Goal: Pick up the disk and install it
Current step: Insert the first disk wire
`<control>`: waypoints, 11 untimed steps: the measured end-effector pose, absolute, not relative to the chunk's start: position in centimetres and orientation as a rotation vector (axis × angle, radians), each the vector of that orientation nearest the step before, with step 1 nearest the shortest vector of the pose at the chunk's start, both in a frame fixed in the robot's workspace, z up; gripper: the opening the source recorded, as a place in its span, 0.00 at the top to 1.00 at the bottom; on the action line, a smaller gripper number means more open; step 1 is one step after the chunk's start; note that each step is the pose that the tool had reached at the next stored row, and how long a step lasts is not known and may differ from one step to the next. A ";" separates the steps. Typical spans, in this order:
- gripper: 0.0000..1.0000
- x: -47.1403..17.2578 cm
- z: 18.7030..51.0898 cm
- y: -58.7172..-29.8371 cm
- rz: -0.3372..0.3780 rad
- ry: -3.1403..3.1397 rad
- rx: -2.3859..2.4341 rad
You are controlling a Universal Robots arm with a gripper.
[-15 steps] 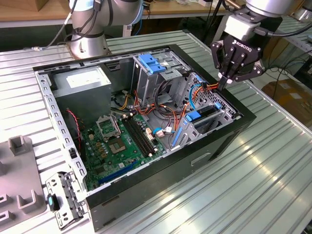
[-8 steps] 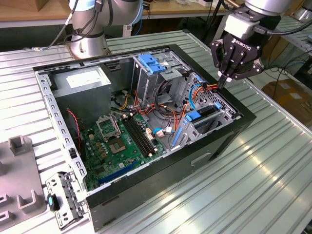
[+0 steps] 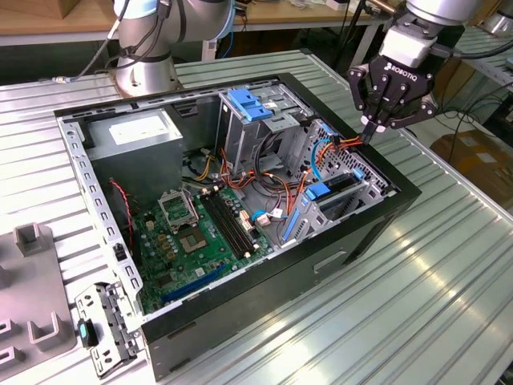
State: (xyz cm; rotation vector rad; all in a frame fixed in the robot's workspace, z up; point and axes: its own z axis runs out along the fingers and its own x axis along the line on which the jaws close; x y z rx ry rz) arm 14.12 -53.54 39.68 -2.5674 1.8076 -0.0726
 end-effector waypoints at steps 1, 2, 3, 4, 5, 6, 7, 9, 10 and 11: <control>0.89 14.3 39.7 -53.5 -0.073 1.805 -2.569; 0.89 14.6 39.7 -53.4 -0.072 1.798 -2.574; 0.89 14.8 39.7 -53.3 -0.073 1.793 -2.578; 0.89 15.0 39.7 -53.2 -0.073 1.788 -2.581; 0.89 15.1 39.7 -53.2 -0.072 1.783 -2.584; 0.89 15.2 39.7 -53.1 -0.073 1.773 -2.591; 0.89 15.3 39.7 -53.1 -0.073 1.757 -2.601; 0.89 15.4 39.7 -53.1 -0.073 1.714 -2.629; 0.89 15.4 39.7 -53.1 -0.072 1.701 -2.637; 0.89 15.4 39.7 -53.1 -0.072 1.686 -2.647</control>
